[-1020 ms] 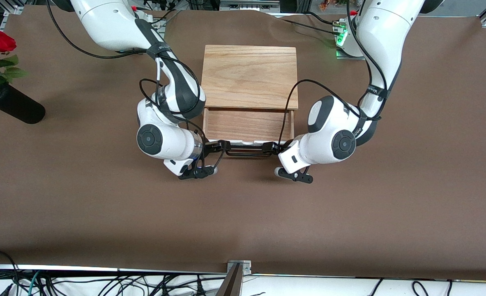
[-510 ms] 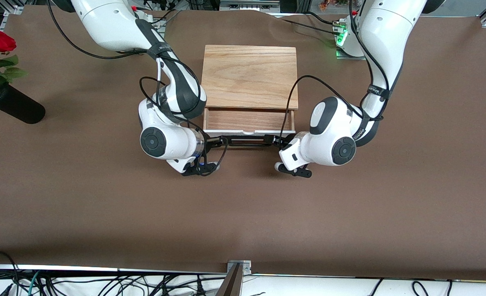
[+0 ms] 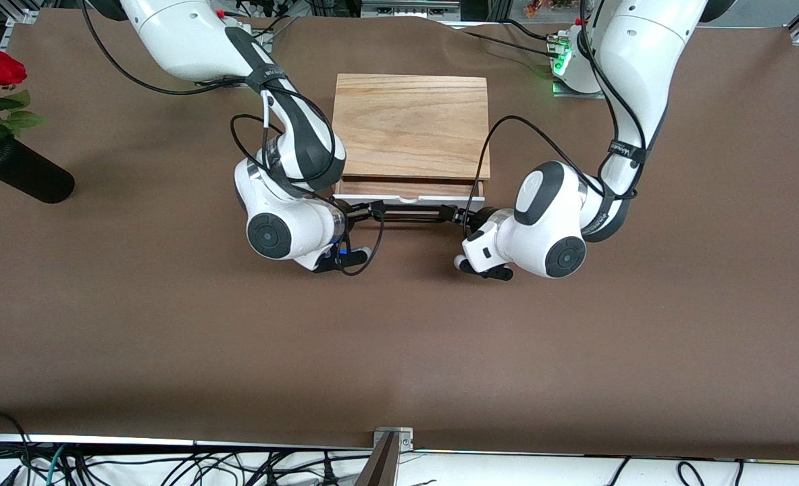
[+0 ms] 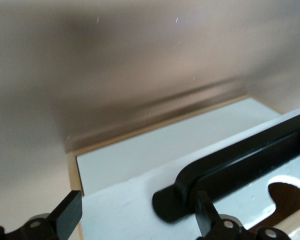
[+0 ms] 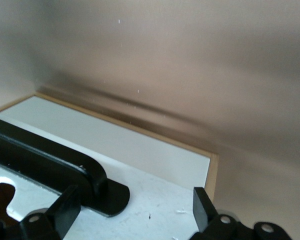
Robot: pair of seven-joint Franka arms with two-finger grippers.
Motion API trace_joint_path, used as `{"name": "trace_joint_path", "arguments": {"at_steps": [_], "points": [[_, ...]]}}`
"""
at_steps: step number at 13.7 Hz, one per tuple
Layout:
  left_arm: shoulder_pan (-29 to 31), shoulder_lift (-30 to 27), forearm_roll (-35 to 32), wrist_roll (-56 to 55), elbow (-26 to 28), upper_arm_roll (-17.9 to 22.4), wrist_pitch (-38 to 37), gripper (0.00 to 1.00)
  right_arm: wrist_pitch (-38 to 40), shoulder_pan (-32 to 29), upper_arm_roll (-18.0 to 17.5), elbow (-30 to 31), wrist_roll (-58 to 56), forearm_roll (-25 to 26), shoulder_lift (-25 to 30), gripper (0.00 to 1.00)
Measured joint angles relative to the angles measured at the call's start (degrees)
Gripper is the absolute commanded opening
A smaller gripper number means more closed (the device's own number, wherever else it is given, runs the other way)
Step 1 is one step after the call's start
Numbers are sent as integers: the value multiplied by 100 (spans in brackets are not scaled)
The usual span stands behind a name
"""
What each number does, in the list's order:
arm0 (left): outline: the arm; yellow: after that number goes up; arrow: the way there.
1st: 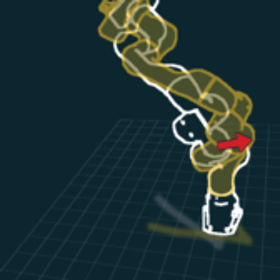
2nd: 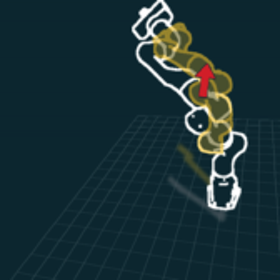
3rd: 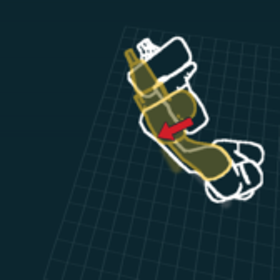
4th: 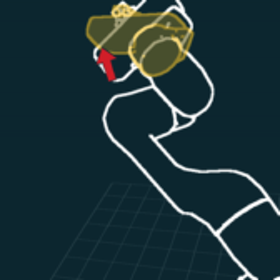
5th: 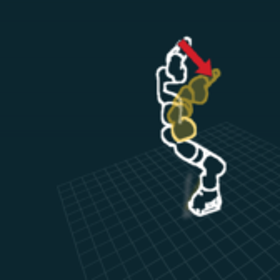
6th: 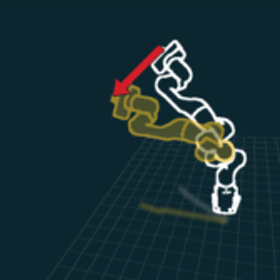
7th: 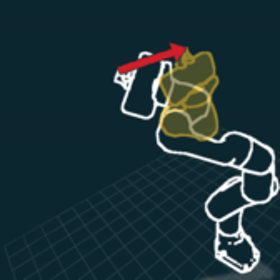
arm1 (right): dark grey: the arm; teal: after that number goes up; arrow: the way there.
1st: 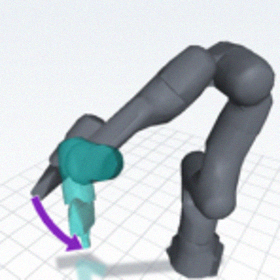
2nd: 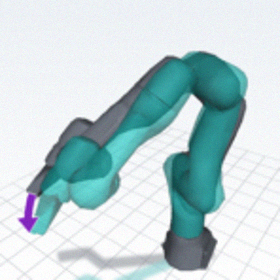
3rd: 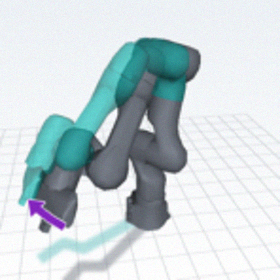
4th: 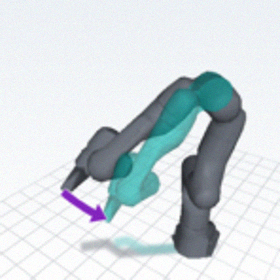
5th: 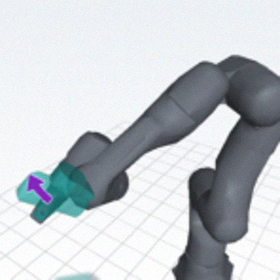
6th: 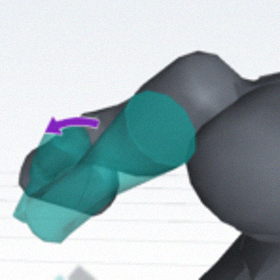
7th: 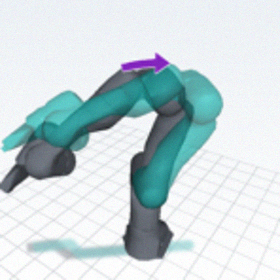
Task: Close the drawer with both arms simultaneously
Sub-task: 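Push the drawer front into the wooden box with both grippers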
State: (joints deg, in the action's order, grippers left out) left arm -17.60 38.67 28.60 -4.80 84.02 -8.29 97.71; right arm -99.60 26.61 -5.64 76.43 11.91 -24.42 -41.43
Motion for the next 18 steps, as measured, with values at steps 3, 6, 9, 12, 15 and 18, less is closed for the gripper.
{"name": "trace_joint_path", "arguments": {"at_steps": [3,6,9,12,15,18], "points": [[16,0,0,0,0,0,-268,100,234,0,-23,0,0,-51,0,100],[18,1,0,0,1,0,-441,100,297,1,-69,0,-1,-52,0,100],[20,17,0,0,2,-1,-682,100,356,7,-135,1,-1,-57,0,100],[20,27,3,0,13,-6,-792,100,381,30,-184,16,-1,-57,-7,100],[20,28,3,0,28,-6,-875,100,421,48,-191,26,-1,-59,-22,100],[21,30,3,0,33,-7,-928,100,459,49,-229,36,-1,-62,-30,100]]}}
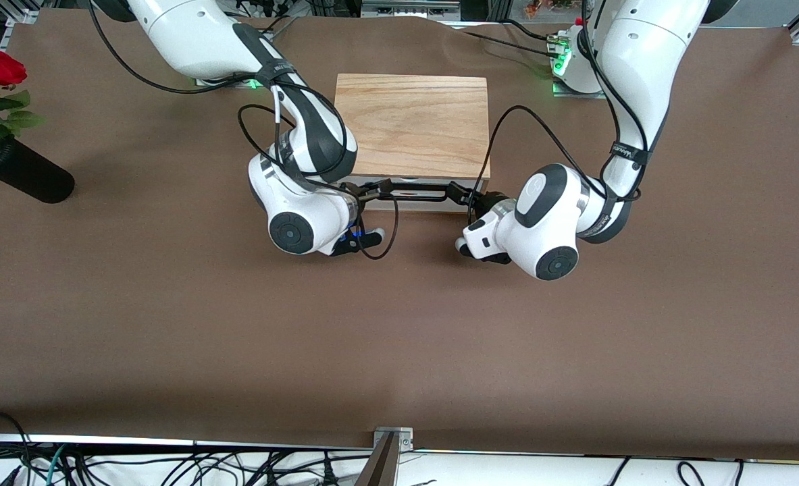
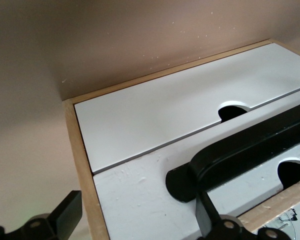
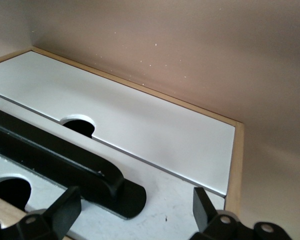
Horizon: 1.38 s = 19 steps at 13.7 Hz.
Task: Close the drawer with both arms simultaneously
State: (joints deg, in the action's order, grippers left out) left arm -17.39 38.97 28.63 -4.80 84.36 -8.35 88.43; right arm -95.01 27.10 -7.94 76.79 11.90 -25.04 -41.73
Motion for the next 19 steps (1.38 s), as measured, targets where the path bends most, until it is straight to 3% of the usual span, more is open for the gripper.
{"name": "trace_joint_path", "arguments": {"at_steps": [7,12,16,19], "points": [[1,-5,0,0,-17,0,-4,100,-39,-8,-4,-46,-125,0,0,100],[108,-199,-24,6,-428,58,-63,100,-107,-246,20,-705,-411,14,23,100],[310,-664,-746,7,-999,151,-80,100,-133,-343,557,-1282,-446,108,40,100],[832,-888,-1099,157,-1330,173,-98,100,-145,-384,1145,-1400,-859,285,120,100]]}}
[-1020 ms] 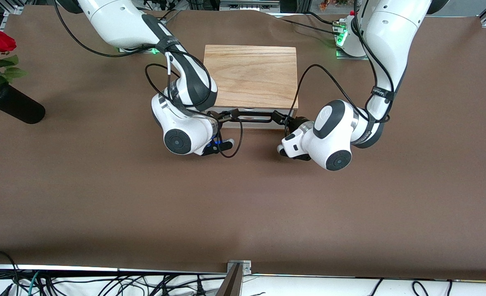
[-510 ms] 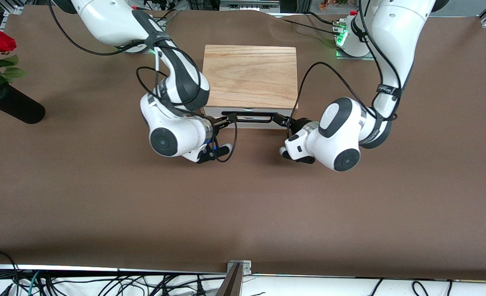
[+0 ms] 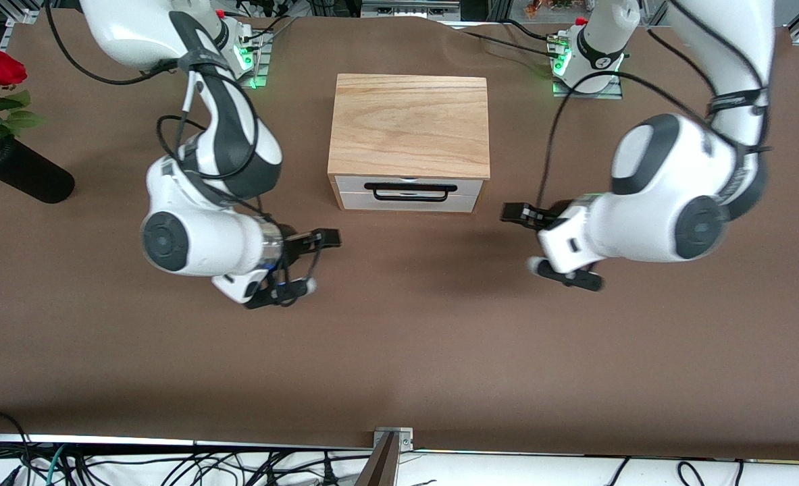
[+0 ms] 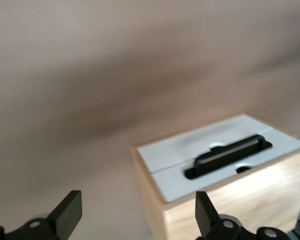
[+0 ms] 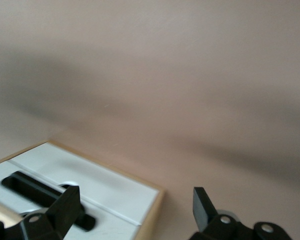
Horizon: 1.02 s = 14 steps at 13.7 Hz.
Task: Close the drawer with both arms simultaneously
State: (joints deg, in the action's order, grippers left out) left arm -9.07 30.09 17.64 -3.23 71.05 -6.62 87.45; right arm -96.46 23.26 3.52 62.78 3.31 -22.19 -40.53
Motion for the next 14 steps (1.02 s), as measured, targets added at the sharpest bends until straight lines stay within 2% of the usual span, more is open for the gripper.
{"name": "trace_joint_path", "arguments": {"at_steps": [4,7,8,10,12,14], "points": [[352,-434,-1413,602,-87,0,-1,100,18,6,671,-7,-858,255,137,100],[595,-1057,-1820,577,29,10,31,100,19,10,1079,-21,-1508,541,283,100],[692,-1368,-1823,475,271,19,176,100,21,-55,1136,-21,-1746,778,392,100],[796,-2043,-1824,108,1138,28,836,100,56,-258,1179,23,-1933,1262,721,100],[873,-2490,-1824,-51,1843,29,1178,100,122,-544,1161,208,-1990,1677,1171,100],[902,-2653,-1824,-68,2101,28,1183,100,124,-999,910,454,-2040,1963,1645,100]]}}
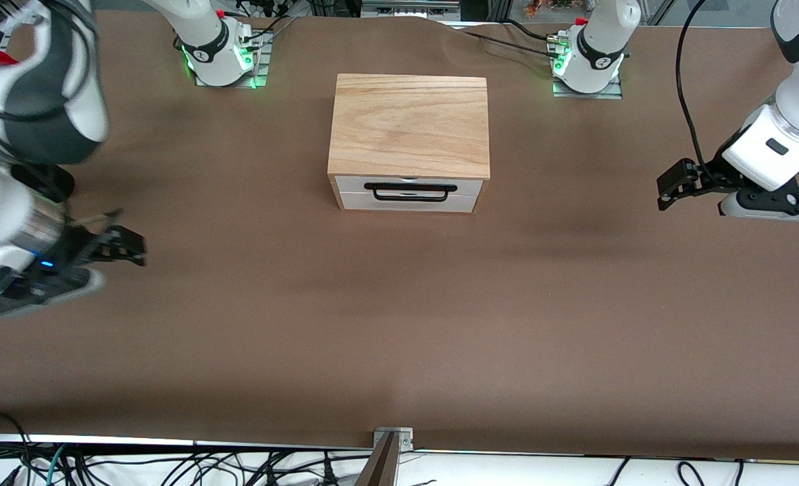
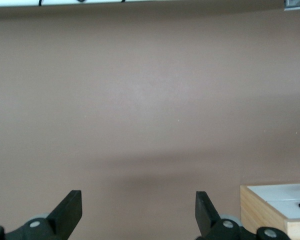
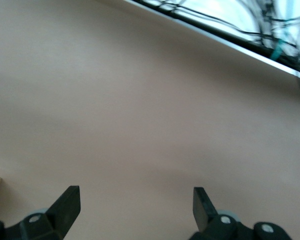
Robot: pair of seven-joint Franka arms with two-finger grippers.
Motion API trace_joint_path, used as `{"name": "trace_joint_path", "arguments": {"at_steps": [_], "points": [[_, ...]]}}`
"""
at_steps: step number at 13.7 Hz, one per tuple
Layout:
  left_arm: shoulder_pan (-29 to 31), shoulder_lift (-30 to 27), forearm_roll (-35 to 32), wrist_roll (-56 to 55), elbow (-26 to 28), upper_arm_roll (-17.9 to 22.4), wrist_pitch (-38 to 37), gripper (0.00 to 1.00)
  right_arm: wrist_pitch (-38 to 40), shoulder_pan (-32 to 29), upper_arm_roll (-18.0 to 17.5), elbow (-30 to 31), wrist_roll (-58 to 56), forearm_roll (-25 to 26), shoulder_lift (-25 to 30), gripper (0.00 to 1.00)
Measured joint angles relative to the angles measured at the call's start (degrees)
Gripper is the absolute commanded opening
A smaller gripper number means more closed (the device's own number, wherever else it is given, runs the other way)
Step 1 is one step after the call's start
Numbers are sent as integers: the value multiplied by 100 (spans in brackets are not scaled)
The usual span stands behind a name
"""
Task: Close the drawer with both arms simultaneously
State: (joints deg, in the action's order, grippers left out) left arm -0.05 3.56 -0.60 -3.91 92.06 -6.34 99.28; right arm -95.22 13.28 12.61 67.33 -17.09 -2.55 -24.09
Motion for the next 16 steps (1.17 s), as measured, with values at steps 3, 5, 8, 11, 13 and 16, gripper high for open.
{"name": "trace_joint_path", "arguments": {"at_steps": [3,5,8,11,13,16], "points": [[15,-5,0,-6,17,1,-83,100,36,-661,-556,415,-30,112,647,100],[14,-5,0,-6,18,0,-88,100,41,-701,-642,727,75,139,933,100],[14,-5,0,-6,17,0,-88,100,-3,-702,-732,1098,643,139,1141,100],[14,-6,0,-7,-14,0,-88,100,-160,-696,-872,1469,772,152,1272,100],[15,-6,0,-7,-21,0,-88,100,-164,-675,-928,1548,793,175,1271,100],[15,-5,0,-7,-21,0,-88,100,-165,-677,-933,1572,794,191,1271,100]]}}
